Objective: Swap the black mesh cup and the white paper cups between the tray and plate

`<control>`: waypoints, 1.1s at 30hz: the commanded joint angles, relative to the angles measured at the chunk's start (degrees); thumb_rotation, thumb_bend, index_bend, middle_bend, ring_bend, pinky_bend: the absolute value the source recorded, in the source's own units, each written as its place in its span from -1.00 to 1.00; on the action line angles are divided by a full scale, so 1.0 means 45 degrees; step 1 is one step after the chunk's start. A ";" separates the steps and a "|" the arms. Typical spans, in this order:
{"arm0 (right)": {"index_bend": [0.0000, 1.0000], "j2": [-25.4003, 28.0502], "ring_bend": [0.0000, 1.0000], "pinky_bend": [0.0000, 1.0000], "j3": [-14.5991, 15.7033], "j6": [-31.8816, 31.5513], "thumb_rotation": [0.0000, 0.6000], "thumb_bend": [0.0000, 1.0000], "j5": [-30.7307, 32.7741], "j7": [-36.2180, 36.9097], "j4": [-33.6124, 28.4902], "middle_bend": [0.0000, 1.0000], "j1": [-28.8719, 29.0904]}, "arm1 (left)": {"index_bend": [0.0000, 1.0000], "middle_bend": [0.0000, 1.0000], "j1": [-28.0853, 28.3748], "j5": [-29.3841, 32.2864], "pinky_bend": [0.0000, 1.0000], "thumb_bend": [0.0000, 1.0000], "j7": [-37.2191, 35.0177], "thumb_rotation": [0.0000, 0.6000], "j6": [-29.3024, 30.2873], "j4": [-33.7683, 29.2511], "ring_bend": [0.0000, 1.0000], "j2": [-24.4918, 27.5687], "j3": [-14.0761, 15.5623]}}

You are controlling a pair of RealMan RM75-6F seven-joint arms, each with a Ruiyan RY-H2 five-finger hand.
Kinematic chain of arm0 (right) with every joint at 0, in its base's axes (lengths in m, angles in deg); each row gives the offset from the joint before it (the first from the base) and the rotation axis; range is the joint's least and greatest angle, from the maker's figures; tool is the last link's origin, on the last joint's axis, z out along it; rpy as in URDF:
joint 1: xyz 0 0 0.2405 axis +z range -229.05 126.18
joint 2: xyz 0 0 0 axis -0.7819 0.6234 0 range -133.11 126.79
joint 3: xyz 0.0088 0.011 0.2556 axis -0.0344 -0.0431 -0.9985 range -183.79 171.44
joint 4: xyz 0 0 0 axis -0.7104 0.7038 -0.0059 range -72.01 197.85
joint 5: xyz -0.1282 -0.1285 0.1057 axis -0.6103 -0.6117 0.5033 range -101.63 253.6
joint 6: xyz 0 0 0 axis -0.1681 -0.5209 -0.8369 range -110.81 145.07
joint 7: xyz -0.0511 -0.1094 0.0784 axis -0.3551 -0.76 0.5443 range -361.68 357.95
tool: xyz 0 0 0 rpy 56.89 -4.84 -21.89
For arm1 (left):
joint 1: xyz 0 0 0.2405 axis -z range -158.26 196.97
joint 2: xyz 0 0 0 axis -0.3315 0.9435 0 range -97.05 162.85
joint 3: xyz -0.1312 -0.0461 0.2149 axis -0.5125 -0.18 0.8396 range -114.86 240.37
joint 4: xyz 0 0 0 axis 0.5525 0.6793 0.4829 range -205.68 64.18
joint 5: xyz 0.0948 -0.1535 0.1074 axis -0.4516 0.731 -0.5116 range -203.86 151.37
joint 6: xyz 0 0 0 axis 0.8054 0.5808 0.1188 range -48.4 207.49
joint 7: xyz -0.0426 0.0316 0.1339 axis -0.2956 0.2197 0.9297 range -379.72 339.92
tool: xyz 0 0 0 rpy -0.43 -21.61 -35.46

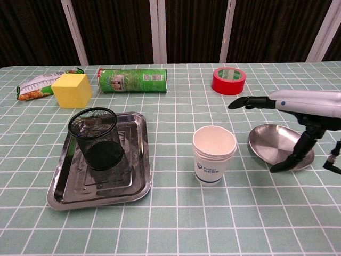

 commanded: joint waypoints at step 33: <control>-0.23 -0.2646 -0.17 -0.75 0.0326 -0.1286 1.00 -0.77 0.1691 -0.2392 0.0772 -0.25 0.1634 | -0.65 -1.00 -0.0408 0.1738 -0.80 -0.87 0.0439 1.00 -0.1251 -0.0231 -1.00 -0.0107 -0.1691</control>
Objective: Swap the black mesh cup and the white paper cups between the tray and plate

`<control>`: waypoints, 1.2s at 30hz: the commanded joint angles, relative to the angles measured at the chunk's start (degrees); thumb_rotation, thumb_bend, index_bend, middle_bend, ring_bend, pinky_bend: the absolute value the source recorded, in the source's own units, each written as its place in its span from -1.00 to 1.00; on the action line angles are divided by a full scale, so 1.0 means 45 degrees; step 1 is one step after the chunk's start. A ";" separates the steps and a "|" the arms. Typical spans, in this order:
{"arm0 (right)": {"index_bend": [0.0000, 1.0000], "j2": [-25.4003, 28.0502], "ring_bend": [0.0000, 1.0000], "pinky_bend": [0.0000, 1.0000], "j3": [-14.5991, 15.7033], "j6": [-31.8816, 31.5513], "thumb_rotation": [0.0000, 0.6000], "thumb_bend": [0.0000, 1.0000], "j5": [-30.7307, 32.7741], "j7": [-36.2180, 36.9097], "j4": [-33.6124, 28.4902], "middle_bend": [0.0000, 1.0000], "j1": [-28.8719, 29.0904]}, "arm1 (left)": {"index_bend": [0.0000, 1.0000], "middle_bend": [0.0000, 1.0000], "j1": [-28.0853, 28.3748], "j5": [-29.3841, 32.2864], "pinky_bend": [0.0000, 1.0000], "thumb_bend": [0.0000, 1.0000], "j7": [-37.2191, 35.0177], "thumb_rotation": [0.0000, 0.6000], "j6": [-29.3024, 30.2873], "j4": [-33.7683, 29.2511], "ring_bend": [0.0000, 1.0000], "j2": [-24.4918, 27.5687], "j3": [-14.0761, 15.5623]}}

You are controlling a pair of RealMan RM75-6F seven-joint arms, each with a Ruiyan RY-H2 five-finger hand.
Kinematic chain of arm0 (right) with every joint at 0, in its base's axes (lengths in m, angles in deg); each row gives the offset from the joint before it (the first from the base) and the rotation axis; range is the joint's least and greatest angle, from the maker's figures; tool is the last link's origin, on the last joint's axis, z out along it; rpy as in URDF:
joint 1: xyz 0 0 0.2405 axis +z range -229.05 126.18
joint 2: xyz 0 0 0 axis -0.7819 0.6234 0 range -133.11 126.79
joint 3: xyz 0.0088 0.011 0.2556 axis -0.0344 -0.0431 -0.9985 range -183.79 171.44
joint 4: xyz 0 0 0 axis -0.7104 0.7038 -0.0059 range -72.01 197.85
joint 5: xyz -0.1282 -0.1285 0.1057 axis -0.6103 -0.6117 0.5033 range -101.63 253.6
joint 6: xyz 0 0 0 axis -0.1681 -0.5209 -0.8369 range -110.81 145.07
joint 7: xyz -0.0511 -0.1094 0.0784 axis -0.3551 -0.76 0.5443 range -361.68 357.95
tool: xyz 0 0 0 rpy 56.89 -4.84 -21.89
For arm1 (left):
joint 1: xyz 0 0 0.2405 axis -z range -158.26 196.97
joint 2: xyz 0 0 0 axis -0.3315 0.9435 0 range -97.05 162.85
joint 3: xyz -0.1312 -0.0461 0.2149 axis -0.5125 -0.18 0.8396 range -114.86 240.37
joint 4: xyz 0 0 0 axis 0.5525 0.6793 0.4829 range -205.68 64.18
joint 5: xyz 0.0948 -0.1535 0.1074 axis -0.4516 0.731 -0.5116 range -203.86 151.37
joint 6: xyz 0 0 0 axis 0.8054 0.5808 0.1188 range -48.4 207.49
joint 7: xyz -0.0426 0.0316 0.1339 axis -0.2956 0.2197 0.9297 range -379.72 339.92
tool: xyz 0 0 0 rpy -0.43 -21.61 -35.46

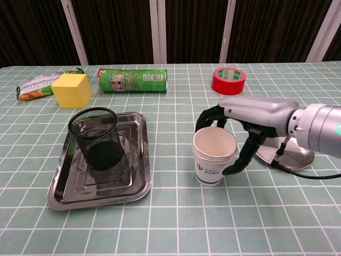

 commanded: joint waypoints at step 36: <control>-0.09 0.3821 -0.06 -0.71 -0.0515 0.0021 1.00 -0.70 0.0974 0.2835 0.0698 -0.10 -0.0841 | -0.63 -1.00 -0.0226 0.0126 -0.80 -0.87 0.0476 1.00 -0.0160 0.0039 -1.00 -0.0283 -0.0463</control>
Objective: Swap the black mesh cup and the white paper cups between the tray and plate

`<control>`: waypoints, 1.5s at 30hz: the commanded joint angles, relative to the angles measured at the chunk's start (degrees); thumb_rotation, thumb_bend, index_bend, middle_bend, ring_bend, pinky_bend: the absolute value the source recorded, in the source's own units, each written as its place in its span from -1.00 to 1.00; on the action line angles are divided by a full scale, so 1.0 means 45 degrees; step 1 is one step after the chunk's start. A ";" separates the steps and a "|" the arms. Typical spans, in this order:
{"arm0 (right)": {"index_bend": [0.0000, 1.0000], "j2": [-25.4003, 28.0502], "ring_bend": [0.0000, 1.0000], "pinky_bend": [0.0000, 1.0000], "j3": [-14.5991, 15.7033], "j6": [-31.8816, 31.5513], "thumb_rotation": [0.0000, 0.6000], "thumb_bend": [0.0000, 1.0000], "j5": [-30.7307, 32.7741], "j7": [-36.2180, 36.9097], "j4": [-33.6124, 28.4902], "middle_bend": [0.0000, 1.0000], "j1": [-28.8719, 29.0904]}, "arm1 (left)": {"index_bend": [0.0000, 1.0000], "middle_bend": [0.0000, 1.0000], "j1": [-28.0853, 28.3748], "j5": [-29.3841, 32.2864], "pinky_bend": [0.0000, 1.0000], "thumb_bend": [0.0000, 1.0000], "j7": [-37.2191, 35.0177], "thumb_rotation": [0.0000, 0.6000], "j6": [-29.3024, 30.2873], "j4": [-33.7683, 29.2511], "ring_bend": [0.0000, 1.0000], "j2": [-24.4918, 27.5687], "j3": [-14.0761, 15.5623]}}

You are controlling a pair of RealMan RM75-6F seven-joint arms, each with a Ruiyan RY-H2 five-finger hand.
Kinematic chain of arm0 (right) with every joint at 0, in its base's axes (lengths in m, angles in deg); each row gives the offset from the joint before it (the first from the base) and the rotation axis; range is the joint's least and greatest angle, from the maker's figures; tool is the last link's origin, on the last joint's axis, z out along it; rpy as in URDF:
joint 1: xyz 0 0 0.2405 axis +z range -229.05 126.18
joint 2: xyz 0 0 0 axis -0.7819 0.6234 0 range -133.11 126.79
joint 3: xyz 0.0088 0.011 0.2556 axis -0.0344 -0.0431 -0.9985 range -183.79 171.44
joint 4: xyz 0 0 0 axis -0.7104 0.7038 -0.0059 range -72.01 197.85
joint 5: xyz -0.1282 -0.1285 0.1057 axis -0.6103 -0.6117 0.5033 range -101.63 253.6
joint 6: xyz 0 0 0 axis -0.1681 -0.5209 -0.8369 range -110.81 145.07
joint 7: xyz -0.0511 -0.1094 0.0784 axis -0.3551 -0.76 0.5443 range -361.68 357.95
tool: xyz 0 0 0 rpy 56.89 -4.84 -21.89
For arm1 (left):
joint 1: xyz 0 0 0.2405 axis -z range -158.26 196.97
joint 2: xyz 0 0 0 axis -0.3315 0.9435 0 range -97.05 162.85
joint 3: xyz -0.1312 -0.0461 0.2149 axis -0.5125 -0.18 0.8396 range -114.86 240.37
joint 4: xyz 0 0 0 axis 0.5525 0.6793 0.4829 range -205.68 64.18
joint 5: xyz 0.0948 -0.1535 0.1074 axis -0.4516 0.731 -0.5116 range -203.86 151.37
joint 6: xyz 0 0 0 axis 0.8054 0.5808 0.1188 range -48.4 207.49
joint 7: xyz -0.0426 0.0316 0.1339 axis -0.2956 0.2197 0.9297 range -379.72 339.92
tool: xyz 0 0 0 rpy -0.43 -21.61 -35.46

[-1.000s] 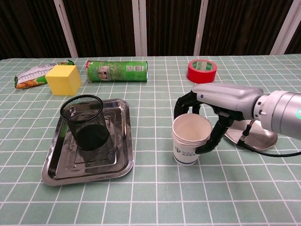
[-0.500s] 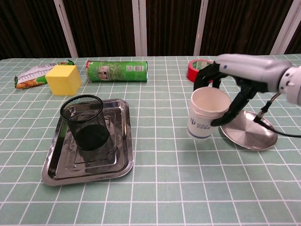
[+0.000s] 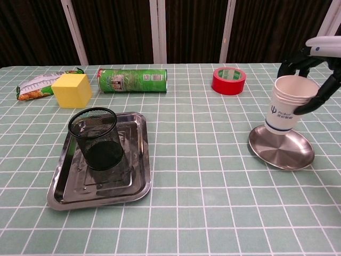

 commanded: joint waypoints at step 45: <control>-1.00 0.1238 -1.00 -1.00 0.2848 -0.8683 1.00 -1.00 -0.3991 0.1215 0.0692 -0.98 -0.6191 | -0.63 -1.00 -0.0910 -0.0345 -0.80 -0.87 0.0216 1.00 0.0163 -0.1395 -1.00 0.1231 0.0627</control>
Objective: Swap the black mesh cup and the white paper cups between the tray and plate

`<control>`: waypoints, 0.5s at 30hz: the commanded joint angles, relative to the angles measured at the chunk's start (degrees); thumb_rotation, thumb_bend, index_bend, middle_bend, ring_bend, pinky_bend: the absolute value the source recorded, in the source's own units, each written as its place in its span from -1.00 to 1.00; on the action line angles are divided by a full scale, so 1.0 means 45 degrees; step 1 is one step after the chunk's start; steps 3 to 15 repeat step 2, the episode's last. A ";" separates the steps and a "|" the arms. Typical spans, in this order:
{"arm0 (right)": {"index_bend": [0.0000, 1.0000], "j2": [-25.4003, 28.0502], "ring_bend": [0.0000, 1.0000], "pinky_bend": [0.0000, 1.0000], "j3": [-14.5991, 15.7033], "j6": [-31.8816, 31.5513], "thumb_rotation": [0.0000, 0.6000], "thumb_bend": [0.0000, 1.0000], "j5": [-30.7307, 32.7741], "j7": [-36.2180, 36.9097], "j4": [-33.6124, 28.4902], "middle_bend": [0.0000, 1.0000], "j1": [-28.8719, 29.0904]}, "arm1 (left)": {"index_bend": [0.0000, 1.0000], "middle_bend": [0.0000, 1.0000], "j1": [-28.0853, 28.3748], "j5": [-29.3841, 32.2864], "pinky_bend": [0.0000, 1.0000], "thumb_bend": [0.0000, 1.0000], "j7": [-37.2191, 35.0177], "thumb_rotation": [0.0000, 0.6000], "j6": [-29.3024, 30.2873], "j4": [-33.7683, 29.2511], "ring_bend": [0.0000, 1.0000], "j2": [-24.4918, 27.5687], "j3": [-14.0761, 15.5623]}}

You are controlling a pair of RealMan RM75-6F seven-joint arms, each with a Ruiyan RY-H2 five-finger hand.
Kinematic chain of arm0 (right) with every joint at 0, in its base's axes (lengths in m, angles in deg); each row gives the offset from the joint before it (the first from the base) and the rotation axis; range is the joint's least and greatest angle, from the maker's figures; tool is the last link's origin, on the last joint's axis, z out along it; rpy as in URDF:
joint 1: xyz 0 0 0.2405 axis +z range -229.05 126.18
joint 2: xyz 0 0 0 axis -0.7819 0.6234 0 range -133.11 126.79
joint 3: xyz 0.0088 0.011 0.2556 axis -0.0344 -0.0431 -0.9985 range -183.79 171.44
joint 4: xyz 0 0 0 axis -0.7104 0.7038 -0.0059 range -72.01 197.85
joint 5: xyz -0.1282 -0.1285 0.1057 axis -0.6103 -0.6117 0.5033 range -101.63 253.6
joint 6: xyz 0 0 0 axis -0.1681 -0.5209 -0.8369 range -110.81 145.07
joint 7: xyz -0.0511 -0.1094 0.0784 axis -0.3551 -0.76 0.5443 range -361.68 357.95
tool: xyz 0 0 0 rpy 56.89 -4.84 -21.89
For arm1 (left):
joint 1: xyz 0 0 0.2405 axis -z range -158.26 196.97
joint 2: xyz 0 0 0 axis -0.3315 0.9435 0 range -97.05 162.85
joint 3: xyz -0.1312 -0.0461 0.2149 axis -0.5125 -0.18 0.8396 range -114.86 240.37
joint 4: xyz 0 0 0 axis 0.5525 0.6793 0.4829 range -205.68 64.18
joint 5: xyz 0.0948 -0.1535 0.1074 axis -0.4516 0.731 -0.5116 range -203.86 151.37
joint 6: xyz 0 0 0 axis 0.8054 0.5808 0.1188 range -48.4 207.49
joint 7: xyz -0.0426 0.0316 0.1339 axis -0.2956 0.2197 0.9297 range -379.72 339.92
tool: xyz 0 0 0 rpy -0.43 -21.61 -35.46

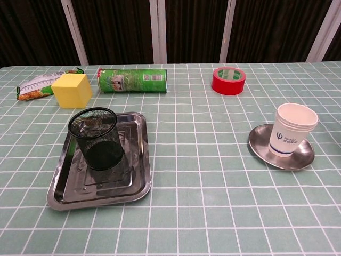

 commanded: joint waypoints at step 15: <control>-1.00 -0.0601 -1.00 -1.00 0.1137 -0.1968 1.00 -1.00 -0.1631 0.0883 0.1485 -0.98 -0.2240 | -0.63 -1.00 -0.0353 -0.0397 -0.80 -0.87 -0.0146 1.00 0.0191 -0.0433 -1.00 0.0489 0.0420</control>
